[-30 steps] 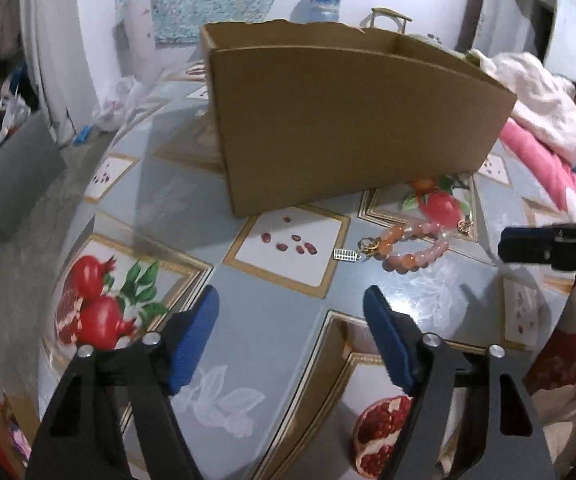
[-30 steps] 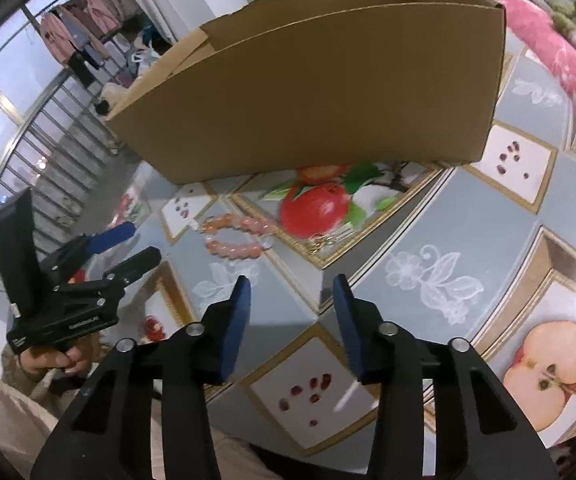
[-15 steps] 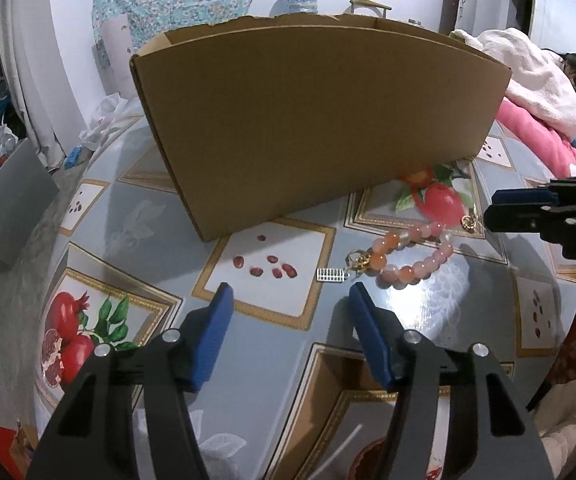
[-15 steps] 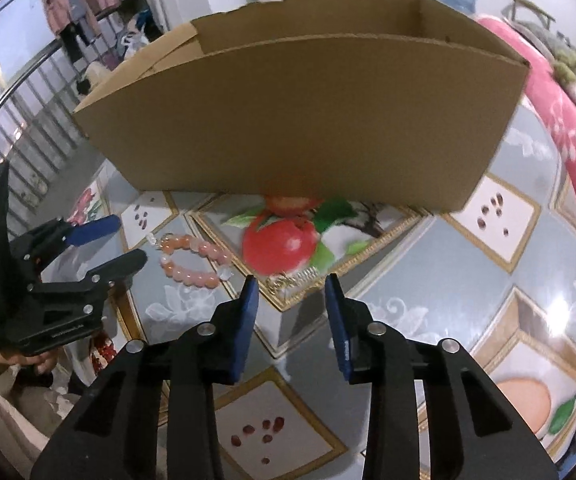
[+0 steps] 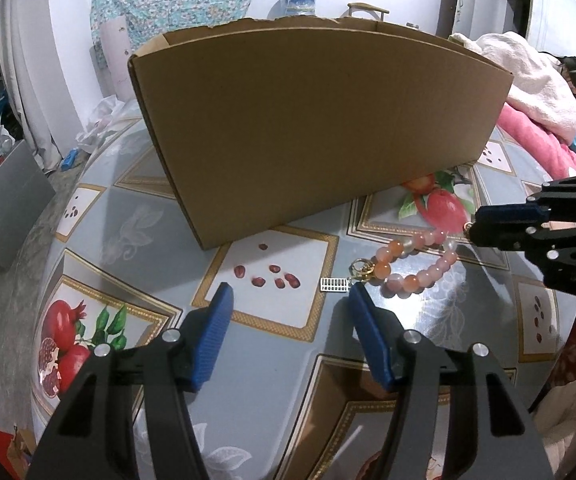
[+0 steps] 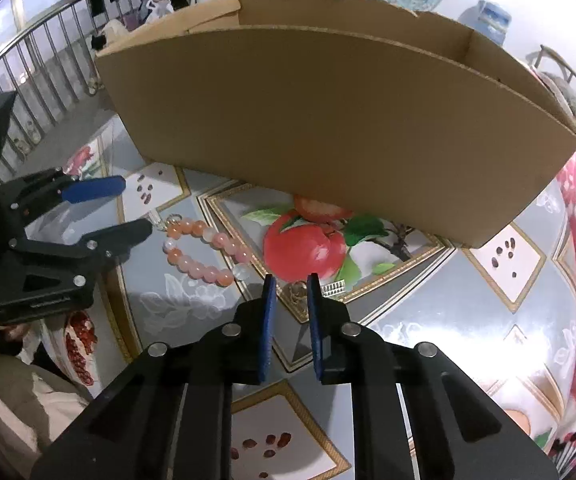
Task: Organize jewelry
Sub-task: 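Grasp the small gold earring beside the peach bracelet with the right tool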
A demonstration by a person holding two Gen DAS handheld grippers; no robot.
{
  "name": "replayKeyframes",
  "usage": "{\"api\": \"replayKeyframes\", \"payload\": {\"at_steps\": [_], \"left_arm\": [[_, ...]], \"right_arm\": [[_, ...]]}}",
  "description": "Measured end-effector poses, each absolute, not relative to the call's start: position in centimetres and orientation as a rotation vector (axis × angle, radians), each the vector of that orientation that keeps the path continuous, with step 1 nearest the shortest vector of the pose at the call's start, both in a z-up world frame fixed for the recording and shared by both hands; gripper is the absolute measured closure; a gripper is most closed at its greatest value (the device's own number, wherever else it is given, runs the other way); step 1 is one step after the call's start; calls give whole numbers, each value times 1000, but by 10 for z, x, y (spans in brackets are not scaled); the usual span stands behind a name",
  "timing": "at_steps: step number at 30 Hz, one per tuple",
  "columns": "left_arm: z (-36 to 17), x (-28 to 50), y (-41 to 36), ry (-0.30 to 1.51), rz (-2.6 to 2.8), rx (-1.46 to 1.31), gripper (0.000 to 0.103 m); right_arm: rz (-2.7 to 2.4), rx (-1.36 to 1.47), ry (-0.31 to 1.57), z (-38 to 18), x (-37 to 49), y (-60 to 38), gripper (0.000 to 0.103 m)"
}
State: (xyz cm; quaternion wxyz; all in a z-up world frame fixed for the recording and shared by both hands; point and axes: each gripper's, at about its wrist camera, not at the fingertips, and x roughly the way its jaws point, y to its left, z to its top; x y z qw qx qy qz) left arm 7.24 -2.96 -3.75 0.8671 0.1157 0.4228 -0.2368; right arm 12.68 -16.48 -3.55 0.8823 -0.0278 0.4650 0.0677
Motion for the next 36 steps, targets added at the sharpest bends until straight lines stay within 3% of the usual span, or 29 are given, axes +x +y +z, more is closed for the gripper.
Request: {"api": "replayKeyframes", "payload": {"at_steps": [6,9,19,21,22,24,32,36], "left_arm": [[-37,72,-30,884,-496,242,45],[-37,73,-31,883,-496,241,45],[-37,73,-31,884,-495,241,45],[-37,73,-31,884,-495,241,45],[-37,73,-31,884,-495,241,45],[-37,73,-31,884,-495,241,45],[-37,74,-32,887,-497,242,45],[-37,74,-31,887,-497,242,45]], "right_arm": [[137,-61,979,-37,128,-163,94],[146,-36,994,-38,124,-171,103],[178,4,1002,-31,114,-178,103],[173,26,987,-27,115,-179,100],[177,38,983,-26,117,-181,89],[171,52,966,-24,119,-183,76],[171,-10,943,-25,132,-177,76],[171,-75,949,-31,135,-167,81]]}}
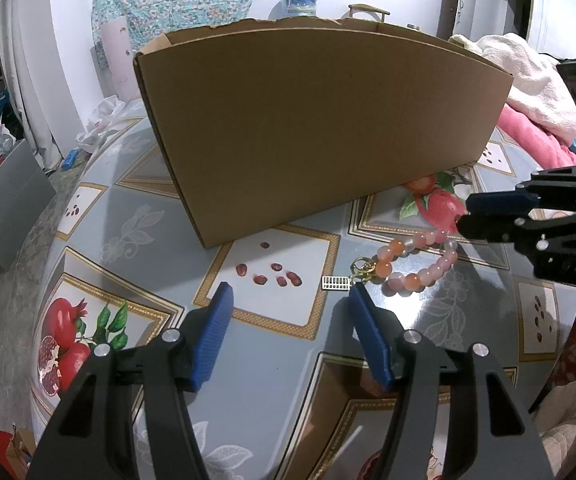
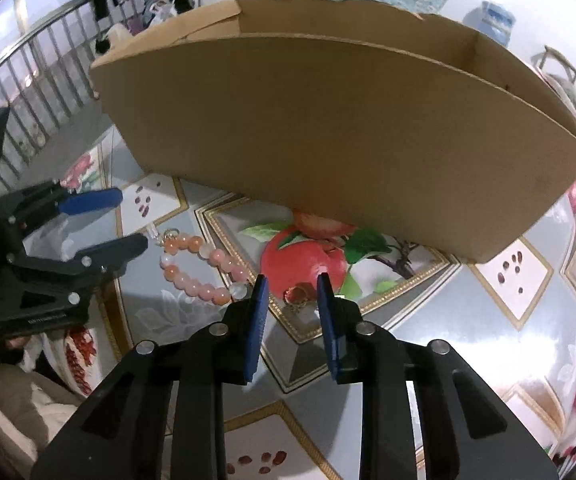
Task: Organize jewelry
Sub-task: 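Grasp the small gold earring beside the peach bracelet with the right tool, then lift the earring off the table with the right tool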
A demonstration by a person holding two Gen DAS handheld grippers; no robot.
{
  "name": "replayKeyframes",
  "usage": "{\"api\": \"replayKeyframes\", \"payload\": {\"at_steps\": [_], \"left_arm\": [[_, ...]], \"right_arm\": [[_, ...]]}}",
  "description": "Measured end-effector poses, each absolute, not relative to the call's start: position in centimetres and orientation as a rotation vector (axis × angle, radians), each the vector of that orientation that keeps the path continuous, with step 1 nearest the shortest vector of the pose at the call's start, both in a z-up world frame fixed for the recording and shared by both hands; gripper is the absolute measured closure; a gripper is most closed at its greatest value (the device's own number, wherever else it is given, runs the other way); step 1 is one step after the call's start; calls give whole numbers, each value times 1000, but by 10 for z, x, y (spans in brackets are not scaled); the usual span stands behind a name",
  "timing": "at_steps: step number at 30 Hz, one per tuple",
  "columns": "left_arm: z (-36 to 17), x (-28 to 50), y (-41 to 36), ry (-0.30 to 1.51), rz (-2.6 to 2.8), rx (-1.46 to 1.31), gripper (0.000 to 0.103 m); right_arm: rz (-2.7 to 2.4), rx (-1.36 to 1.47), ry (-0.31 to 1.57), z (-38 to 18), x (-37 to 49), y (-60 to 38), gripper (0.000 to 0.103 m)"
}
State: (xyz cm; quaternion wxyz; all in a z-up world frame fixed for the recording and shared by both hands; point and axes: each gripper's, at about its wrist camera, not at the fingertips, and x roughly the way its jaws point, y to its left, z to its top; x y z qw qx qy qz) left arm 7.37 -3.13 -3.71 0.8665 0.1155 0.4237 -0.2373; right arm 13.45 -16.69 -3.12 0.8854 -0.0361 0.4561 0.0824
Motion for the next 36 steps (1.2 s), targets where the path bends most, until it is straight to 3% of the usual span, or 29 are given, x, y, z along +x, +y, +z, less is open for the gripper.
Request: {"api": "replayKeyframes", "payload": {"at_steps": [17,18,32,33,36], "left_arm": [[-37,74,-33,887,-497,241,45],[-37,74,-32,887,-497,241,45],[-37,74,-32,886,-492,242,45],[-37,74,-32,886,-493,242,45],[-37,74,-32,886,-494,242,45]], "right_arm": [[165,-141,958,-30,132,-161,95],[165,-136,963,-31,132,-161,103],[168,-33,935,-12,113,-196,103],[172,-26,942,-12,113,-200,101],[174,-56,938,-14,115,-205,81]]}}
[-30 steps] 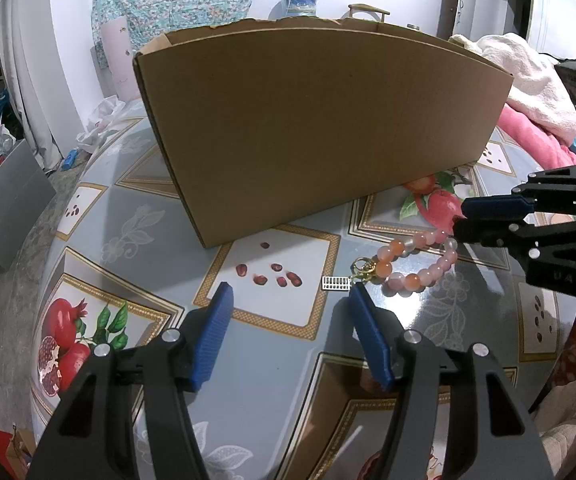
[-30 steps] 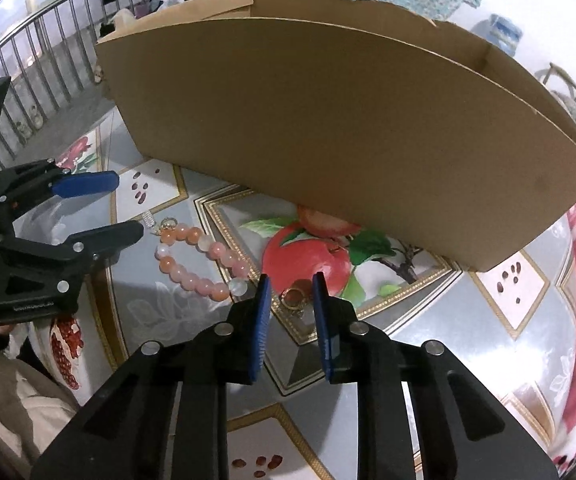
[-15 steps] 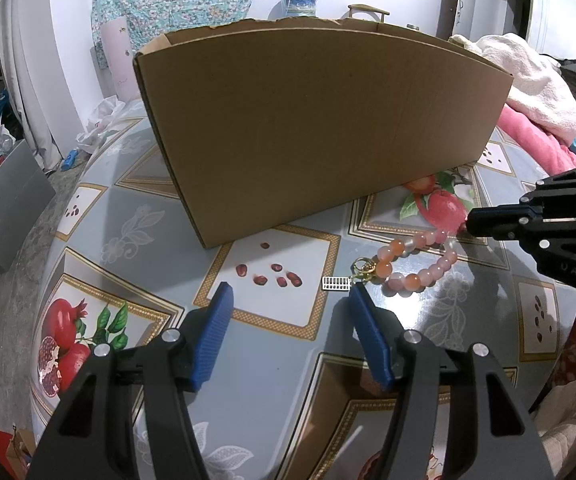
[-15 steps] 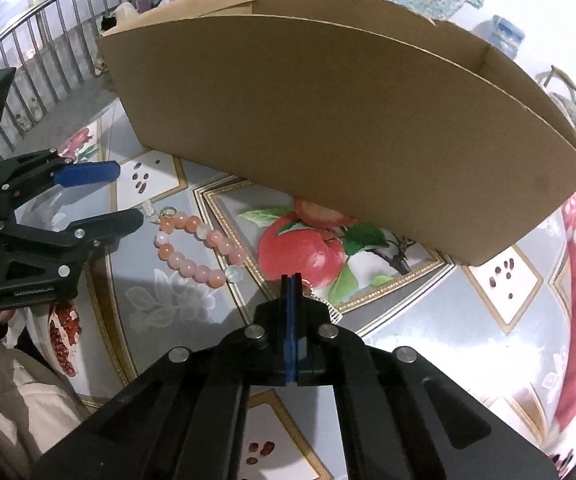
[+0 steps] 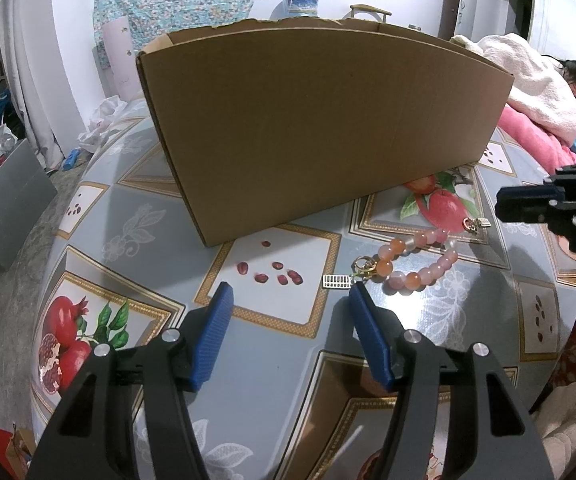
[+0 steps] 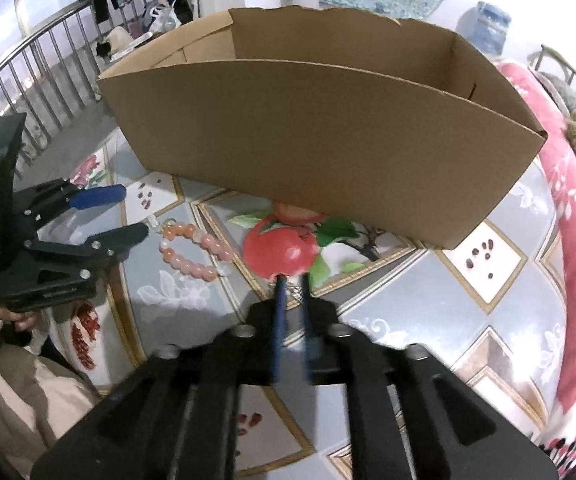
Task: Organize jewelry
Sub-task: 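Lift the earring off the table with the right tool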
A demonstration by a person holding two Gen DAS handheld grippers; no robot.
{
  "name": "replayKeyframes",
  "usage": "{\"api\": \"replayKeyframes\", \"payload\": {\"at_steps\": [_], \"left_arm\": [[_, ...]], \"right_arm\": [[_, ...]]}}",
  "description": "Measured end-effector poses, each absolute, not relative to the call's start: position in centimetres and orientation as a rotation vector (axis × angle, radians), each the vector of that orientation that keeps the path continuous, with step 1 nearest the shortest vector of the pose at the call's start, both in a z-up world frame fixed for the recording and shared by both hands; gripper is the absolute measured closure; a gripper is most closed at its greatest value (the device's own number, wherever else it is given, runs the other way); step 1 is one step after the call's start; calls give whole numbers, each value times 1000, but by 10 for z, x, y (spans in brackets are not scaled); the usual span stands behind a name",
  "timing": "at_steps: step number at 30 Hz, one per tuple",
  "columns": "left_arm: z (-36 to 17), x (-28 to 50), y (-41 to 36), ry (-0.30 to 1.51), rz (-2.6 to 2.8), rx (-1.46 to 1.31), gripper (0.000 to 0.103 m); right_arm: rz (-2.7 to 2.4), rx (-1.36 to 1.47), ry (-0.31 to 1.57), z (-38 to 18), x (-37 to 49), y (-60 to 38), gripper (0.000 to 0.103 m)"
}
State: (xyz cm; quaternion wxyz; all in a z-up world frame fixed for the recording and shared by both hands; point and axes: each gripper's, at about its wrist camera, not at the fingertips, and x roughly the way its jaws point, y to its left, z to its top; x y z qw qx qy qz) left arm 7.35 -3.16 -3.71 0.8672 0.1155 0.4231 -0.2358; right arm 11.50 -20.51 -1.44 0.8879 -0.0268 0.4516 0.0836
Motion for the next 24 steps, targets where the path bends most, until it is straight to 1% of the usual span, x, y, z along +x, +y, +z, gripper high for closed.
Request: {"api": "replayKeyframes", "payload": {"at_steps": [1,9,11,12,18,24], "left_arm": [[-37,73,-32,886,-494,242,45],[-37,73,-32,886,-493,242,45],[-37,74,-32,885,-493,241,45],[-37,73,-32,886,-493,242,45],[-37,73,-32,886,-495,243,45],[-37,73,-32,886,-493,242,45]], "right_arm": [[188,-65,941,-16,116,-206,79],[323,-165,1002,-32,128,-205,79],[342,-176,1025,-31,128,-205,98],[342,-173,1028,-31,128,-205,99],[314,-127,1002,-23,116,-206,100],[298,-37,918,9,105,-215,100]]}}
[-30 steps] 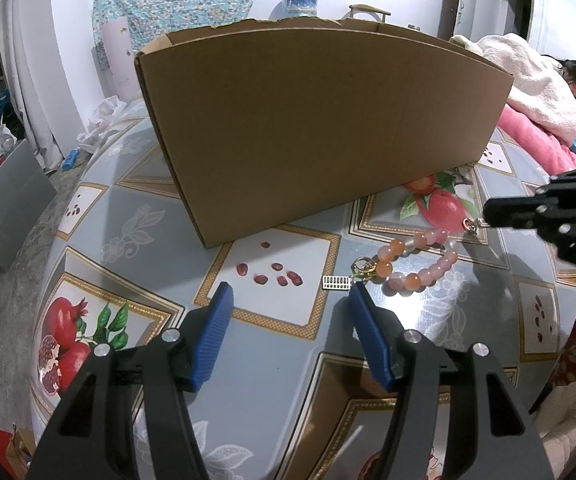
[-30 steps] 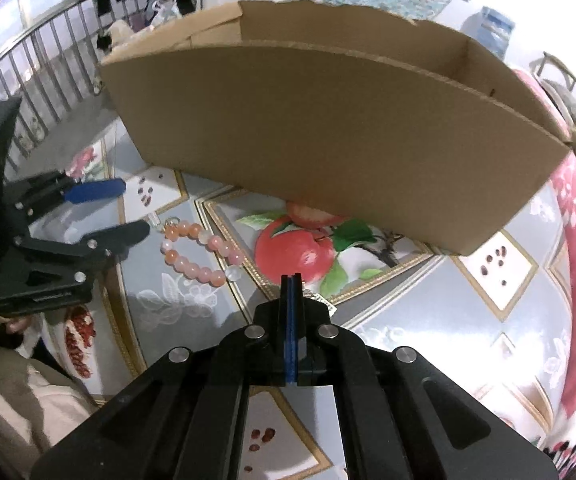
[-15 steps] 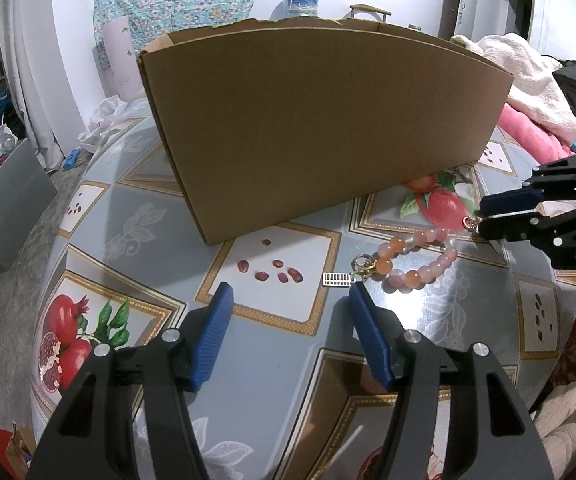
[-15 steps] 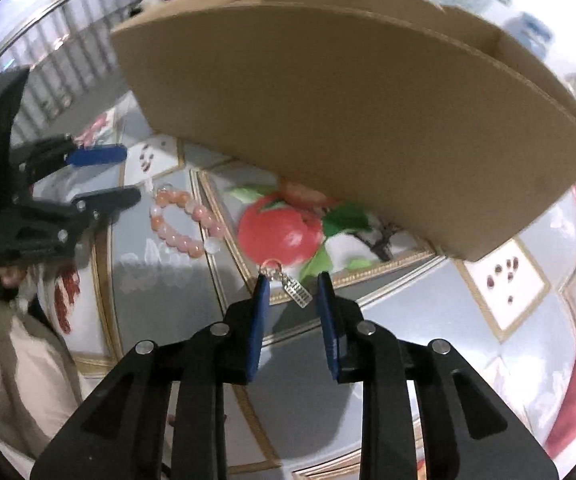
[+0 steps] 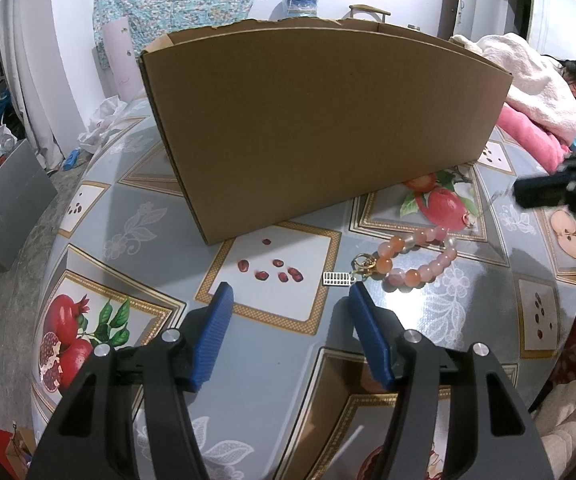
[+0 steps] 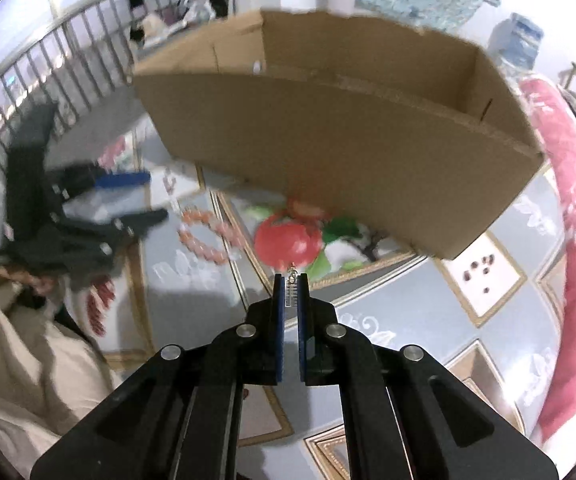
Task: Organize jewelry
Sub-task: 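Lift the earring off the table with the right tool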
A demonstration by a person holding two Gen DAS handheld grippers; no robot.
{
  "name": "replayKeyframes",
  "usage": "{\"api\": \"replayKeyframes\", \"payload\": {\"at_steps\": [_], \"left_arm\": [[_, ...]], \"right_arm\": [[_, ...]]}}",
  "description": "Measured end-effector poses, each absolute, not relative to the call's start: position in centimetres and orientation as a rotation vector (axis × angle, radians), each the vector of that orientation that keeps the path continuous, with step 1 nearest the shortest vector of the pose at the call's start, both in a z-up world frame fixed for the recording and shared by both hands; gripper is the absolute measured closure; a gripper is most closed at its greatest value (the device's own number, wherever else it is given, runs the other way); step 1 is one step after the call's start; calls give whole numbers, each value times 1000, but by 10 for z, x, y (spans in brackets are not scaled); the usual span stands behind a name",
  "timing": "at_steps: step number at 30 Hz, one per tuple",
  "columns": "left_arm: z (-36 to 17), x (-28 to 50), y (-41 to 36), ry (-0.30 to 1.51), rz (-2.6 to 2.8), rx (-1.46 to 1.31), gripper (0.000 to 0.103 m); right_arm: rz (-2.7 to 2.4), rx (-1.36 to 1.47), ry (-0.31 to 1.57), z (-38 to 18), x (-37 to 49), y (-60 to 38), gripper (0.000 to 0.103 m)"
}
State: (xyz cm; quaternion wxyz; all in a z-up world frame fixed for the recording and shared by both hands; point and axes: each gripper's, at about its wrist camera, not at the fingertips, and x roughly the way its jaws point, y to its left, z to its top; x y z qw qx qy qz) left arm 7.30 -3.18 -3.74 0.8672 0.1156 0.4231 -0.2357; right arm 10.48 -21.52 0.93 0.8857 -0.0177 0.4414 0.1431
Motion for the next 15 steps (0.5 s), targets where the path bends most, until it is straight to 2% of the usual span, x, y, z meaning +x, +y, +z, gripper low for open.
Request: {"api": "replayKeyframes", "payload": {"at_steps": [7,15], "left_arm": [[-37,73,-32,886,-493,243,45],[-31,69,-30,867,-519,220,45]], "right_arm": [[340,105,820,30,108,-219,100],[310,199,895,-7,114,-224,99]]}}
